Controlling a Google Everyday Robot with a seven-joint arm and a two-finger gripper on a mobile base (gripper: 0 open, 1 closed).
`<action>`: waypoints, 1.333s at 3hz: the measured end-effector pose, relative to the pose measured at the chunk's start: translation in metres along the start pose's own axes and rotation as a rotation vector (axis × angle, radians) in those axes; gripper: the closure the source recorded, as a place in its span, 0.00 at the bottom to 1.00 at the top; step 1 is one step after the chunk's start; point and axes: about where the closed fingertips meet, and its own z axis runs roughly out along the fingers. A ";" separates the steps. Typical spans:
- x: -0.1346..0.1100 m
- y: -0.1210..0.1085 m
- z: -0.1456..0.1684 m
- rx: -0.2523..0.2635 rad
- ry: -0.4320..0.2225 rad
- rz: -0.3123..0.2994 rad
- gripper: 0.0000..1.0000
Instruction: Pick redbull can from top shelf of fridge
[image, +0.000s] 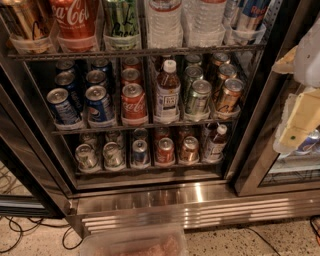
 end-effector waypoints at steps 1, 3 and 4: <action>0.000 0.000 0.000 0.000 0.000 0.000 0.00; -0.008 0.014 0.006 0.125 -0.077 0.139 0.00; -0.007 0.027 0.008 0.222 -0.139 0.286 0.00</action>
Offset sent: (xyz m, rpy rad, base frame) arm 0.0034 0.0073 -0.0153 0.0649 -0.1059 -0.0872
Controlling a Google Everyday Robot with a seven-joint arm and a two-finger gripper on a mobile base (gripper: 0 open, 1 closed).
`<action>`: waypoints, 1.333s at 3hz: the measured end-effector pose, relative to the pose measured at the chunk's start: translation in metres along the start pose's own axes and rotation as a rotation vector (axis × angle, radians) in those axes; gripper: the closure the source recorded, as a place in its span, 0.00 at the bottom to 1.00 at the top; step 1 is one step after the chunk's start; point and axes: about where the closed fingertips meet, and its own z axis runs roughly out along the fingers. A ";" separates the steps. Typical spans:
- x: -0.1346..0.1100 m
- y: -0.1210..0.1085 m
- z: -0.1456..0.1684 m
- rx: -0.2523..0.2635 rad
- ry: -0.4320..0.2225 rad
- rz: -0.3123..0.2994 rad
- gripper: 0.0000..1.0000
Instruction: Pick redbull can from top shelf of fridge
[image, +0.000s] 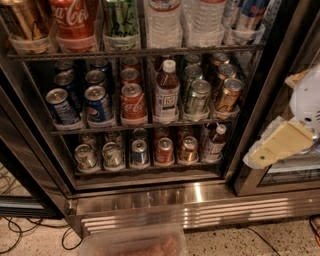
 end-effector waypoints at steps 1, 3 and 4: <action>-0.011 -0.013 0.000 0.062 -0.046 0.006 0.00; -0.013 -0.013 0.001 0.106 -0.063 0.018 0.00; -0.010 0.012 0.006 0.214 -0.074 0.102 0.00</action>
Offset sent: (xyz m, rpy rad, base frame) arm 0.0126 0.0004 0.0062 0.0133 -0.0671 -0.0191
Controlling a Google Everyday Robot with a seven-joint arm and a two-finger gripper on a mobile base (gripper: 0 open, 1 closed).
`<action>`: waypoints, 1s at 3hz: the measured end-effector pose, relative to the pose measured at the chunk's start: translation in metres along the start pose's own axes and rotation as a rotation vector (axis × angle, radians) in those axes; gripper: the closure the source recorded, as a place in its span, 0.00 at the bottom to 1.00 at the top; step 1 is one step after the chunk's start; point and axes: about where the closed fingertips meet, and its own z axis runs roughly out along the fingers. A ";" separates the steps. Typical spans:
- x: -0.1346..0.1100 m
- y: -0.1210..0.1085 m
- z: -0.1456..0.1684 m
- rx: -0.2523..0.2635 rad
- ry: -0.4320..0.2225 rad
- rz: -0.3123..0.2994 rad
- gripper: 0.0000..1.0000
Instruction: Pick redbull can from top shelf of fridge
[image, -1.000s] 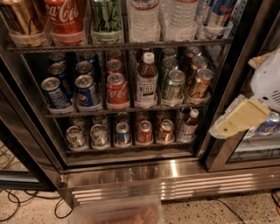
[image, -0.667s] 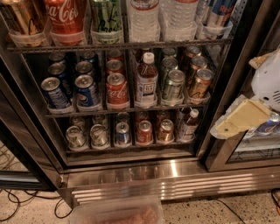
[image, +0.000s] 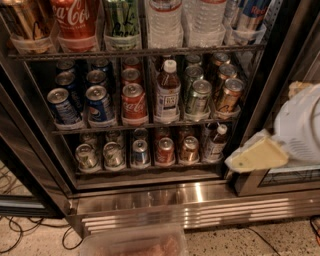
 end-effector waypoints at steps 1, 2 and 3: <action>0.025 0.025 0.014 0.109 0.024 0.075 0.00; 0.052 0.028 0.033 0.176 -0.010 0.185 0.00; 0.035 0.020 0.034 0.206 -0.084 0.209 0.00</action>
Offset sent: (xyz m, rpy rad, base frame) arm 0.0545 -0.0091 0.0535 0.5008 -0.8960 -0.2285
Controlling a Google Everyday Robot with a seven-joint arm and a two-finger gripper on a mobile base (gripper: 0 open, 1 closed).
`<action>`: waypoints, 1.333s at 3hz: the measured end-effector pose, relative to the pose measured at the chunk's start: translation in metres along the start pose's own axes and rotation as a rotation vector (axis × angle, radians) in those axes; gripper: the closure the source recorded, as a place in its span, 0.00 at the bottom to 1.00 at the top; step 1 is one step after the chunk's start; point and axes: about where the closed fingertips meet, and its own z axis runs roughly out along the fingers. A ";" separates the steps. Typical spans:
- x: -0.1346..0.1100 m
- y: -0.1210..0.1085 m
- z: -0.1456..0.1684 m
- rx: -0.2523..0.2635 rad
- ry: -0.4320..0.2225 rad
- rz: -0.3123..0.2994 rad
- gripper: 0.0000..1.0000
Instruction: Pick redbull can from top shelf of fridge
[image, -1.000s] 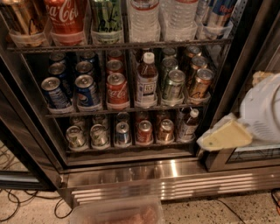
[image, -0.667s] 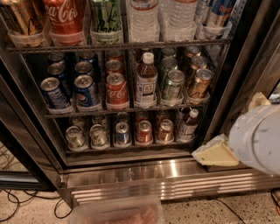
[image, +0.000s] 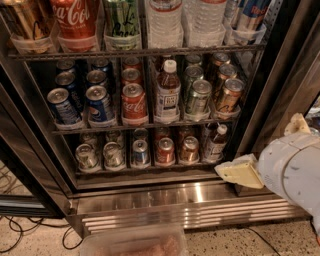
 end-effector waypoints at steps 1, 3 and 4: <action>0.013 -0.001 0.014 -0.026 -0.027 0.112 0.00; 0.006 -0.021 0.037 -0.008 -0.202 0.479 0.00; -0.004 -0.038 0.037 0.032 -0.290 0.592 0.03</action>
Offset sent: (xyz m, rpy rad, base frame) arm 0.0277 -0.0337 -0.0245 0.5611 -0.1788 -0.1809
